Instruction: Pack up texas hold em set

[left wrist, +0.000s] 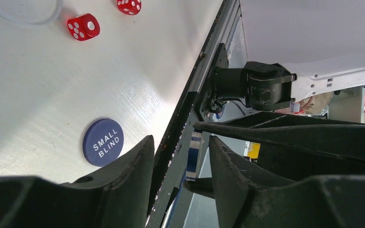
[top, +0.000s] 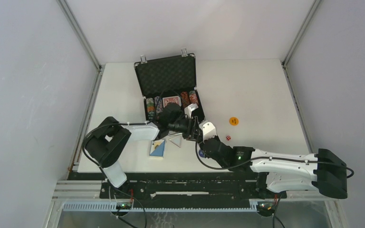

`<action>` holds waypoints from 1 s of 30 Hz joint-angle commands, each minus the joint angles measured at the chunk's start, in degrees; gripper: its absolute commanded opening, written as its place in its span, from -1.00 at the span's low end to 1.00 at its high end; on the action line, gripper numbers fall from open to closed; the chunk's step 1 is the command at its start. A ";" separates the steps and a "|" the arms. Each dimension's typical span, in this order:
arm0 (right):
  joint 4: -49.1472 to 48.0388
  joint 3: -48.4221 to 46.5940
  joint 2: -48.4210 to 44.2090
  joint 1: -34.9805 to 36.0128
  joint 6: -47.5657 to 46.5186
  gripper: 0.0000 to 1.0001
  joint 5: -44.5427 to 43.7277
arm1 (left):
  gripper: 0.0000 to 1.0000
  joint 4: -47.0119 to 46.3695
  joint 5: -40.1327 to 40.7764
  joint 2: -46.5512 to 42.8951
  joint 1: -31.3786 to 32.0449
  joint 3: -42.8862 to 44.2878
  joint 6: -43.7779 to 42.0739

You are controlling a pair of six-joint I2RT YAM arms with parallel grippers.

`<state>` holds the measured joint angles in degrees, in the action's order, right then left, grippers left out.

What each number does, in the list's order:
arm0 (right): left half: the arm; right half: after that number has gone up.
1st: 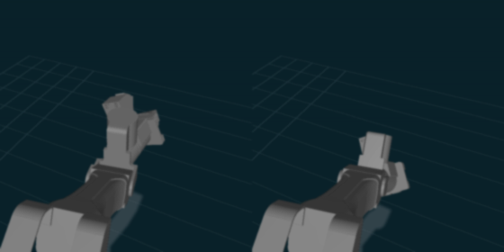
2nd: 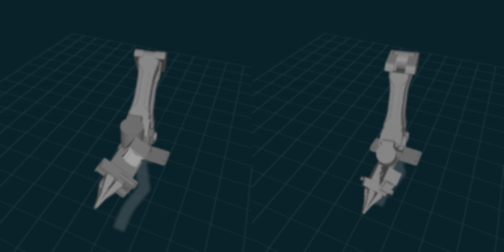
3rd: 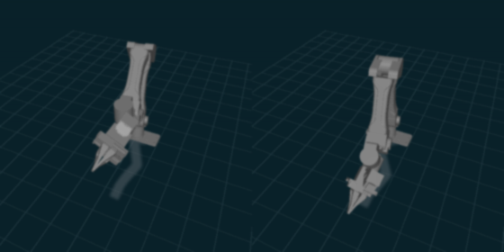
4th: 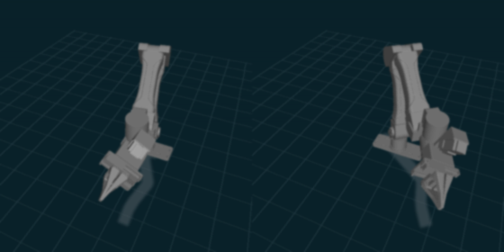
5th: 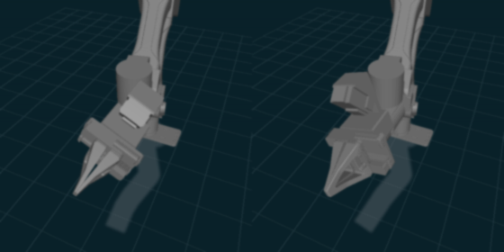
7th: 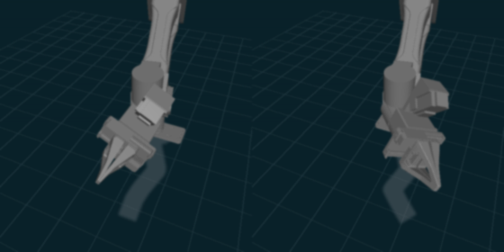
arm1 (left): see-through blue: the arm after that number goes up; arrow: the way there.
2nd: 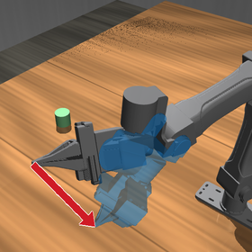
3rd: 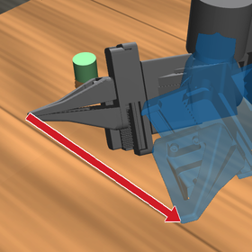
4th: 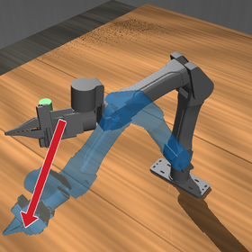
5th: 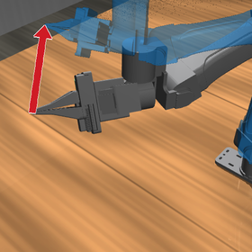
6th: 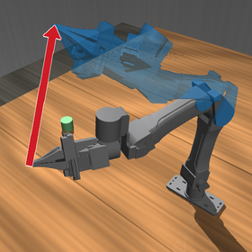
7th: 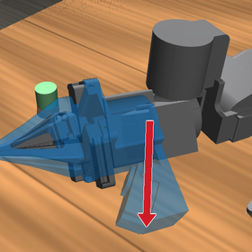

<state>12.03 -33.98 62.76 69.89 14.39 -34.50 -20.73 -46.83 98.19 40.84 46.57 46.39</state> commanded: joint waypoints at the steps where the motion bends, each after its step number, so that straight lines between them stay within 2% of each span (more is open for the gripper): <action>1: -2.20 -3.16 -0.19 -0.19 -0.94 -0.11 -1.27 | -0.03 -3.34 -2.42 0.62 0.84 -0.09 0.65; 7: -2.15 -3.46 0.34 -0.45 -1.03 -0.11 -1.18 | -0.33 -3.37 -2.87 0.86 1.42 0.36 0.20; 12: -2.33 -3.62 0.65 -0.71 -1.06 -0.11 -0.94 | -0.96 -3.35 -3.28 0.61 1.44 0.37 -0.62; 19: -2.00 -3.82 0.18 -1.07 -1.06 -0.07 -0.85 | -1.00 -3.38 -3.62 0.27 1.44 0.45 -2.70; 26: 0.00 -3.63 -8.14 -1.45 -0.89 0.37 3.17 | -1.00 -3.75 -3.67 -2.36 1.44 -0.38 -5.88; 30: 0.35 -2.34 -15.08 -2.34 -0.64 0.40 7.73 | -1.00 -7.00 -3.65 -4.28 1.44 -1.58 -5.64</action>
<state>13.45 -35.00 53.76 68.58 14.00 -31.07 -23.07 -49.74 98.28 42.04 46.41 42.41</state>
